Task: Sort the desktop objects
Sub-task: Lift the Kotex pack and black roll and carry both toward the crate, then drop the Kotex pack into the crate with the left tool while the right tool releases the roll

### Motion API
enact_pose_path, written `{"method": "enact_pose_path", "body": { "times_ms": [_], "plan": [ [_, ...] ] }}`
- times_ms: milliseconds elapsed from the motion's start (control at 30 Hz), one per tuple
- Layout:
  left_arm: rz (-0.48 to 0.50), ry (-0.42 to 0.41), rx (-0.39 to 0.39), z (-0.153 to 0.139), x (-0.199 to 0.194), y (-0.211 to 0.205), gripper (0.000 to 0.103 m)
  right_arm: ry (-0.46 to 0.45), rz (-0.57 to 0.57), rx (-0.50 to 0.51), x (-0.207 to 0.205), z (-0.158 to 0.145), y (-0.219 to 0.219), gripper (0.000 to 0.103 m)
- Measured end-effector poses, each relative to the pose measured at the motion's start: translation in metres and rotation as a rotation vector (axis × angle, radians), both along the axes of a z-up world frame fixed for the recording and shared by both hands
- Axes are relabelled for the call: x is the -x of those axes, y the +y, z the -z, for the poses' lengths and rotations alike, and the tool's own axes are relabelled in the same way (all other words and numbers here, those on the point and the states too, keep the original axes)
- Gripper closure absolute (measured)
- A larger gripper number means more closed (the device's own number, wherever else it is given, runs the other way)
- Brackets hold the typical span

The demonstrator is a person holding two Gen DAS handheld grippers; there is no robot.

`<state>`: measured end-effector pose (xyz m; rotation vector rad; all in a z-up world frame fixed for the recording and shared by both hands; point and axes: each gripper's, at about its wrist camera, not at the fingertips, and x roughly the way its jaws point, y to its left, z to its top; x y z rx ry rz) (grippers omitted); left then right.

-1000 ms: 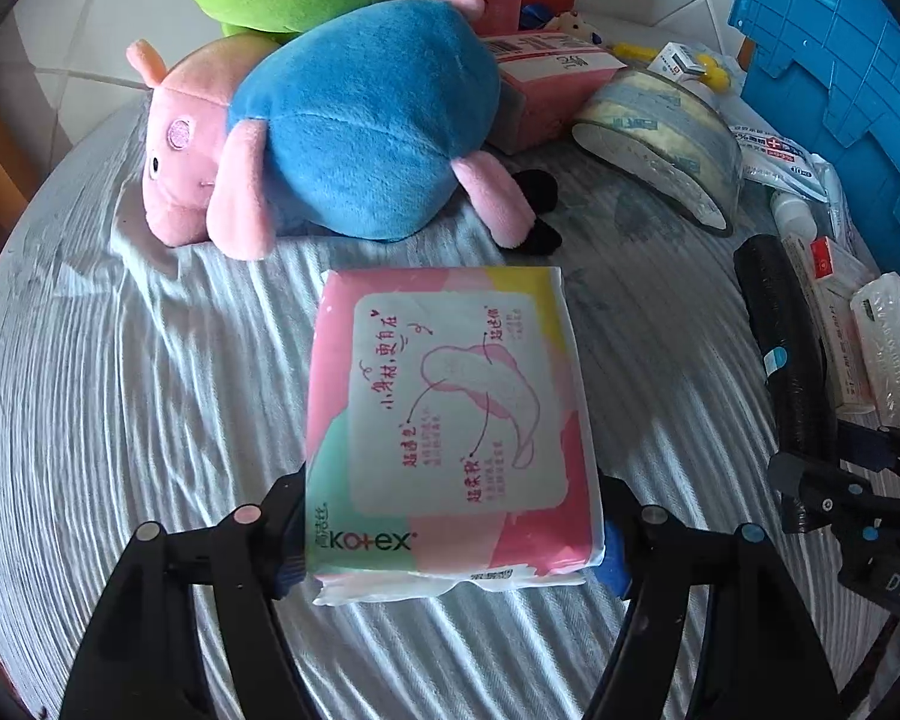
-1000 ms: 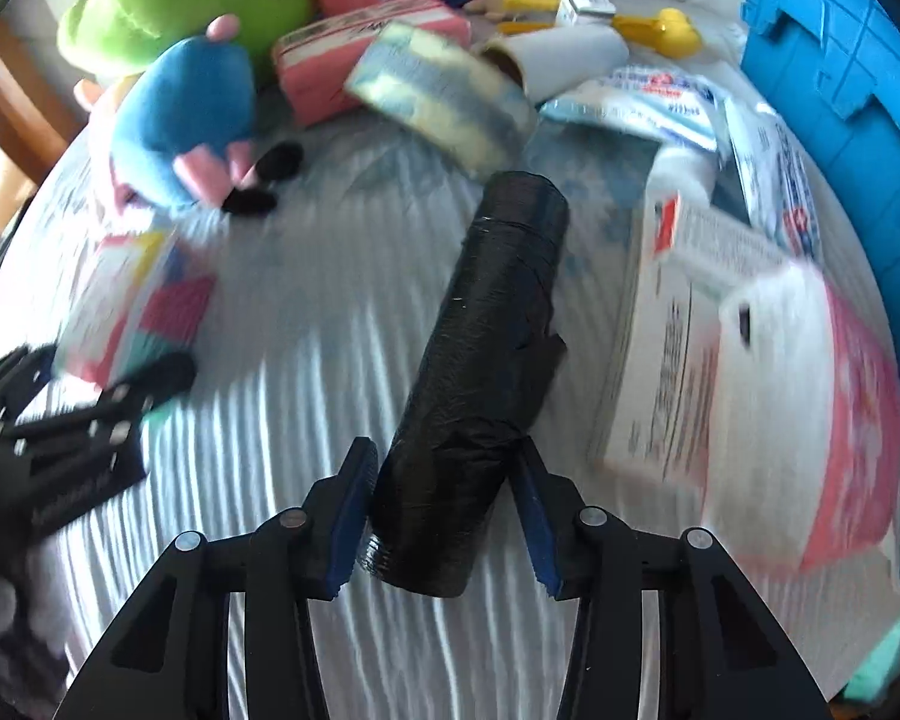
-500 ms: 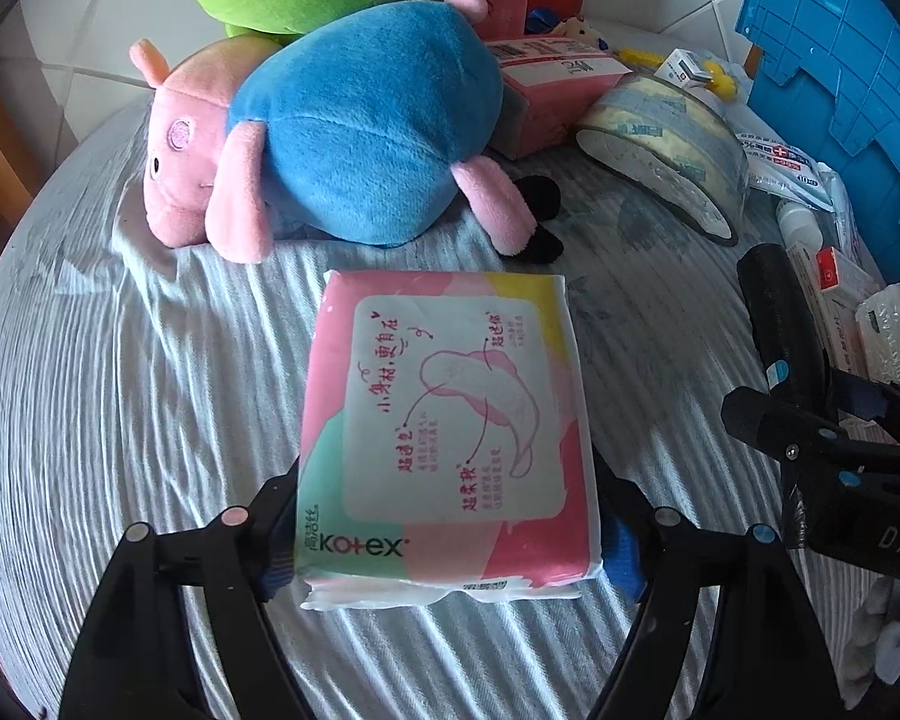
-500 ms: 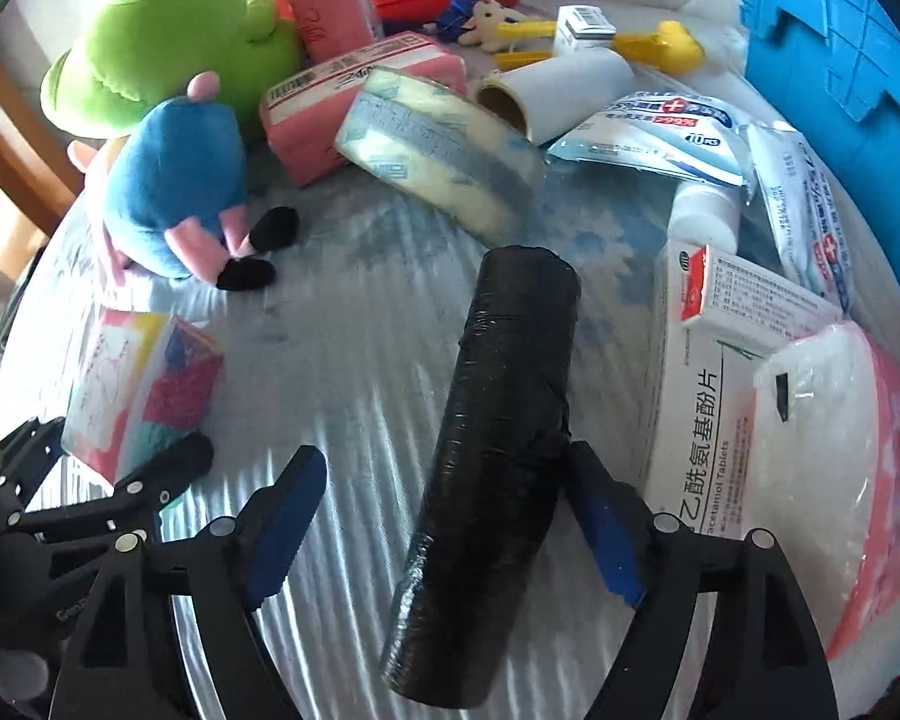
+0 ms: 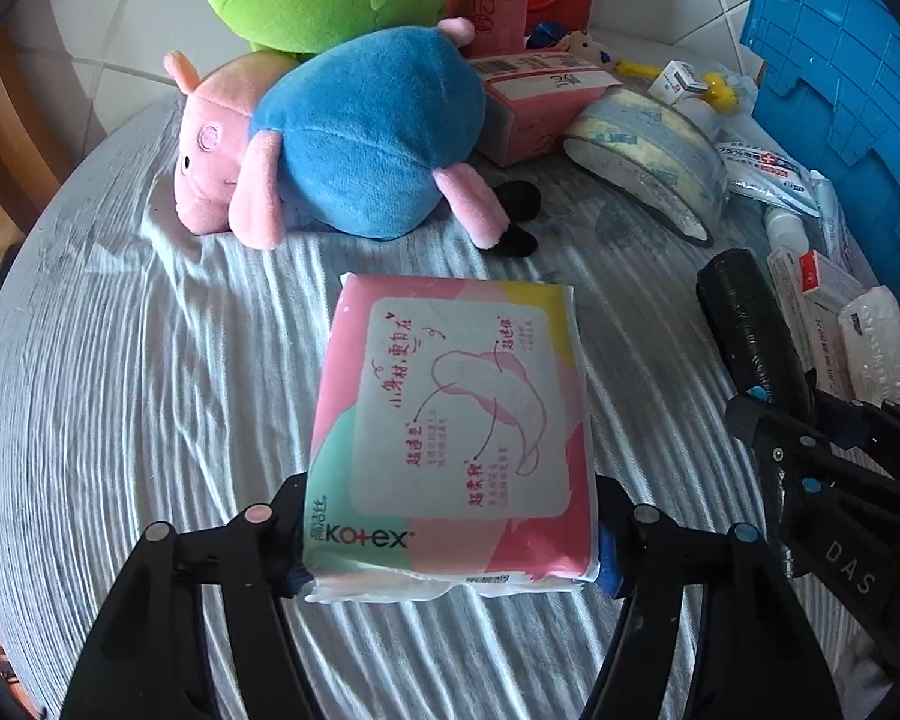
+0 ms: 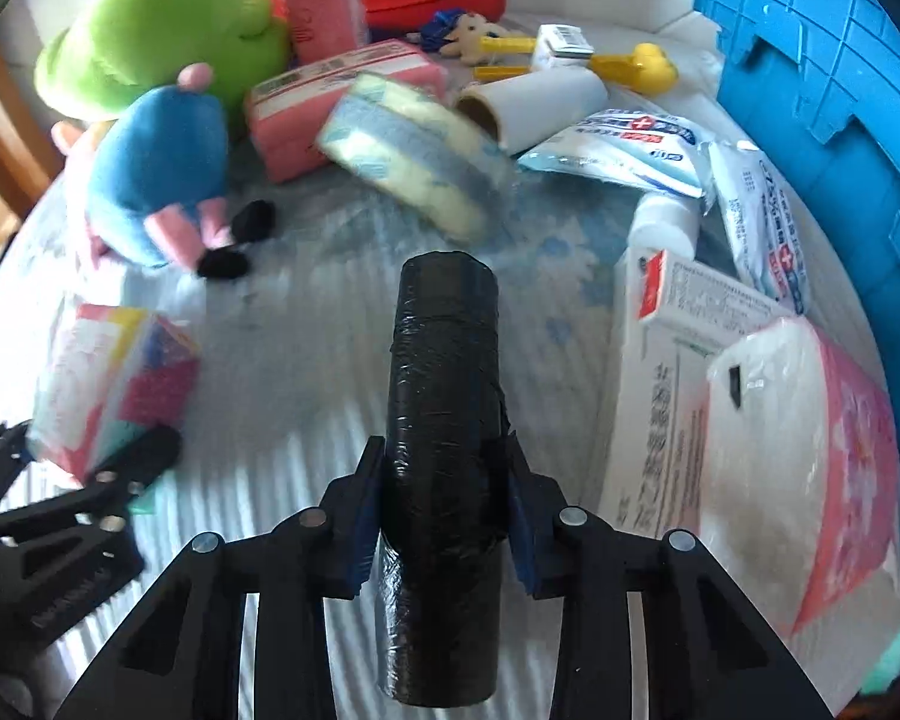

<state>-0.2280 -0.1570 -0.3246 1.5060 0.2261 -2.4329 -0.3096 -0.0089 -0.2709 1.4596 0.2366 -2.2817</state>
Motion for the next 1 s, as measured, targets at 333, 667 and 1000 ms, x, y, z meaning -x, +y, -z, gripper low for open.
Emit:
{"method": "enact_pose_path", "body": {
  "times_ms": [333,667,1000],
  "plan": [
    [0.031,0.133,0.036,-0.08,-0.013,0.014,0.036,0.088,-0.064,0.096,-0.041,-0.024,0.013,0.068],
    [0.083,0.369,0.028,-0.172,-0.034,0.024,0.036,0.286,-0.02,0.114,-0.045,-0.132,0.01,0.068],
    [0.253,0.519,0.017,-0.239,-0.013,0.107,0.036,0.454,0.093,0.143,-0.054,-0.209,0.069,0.068]
  ]
}}
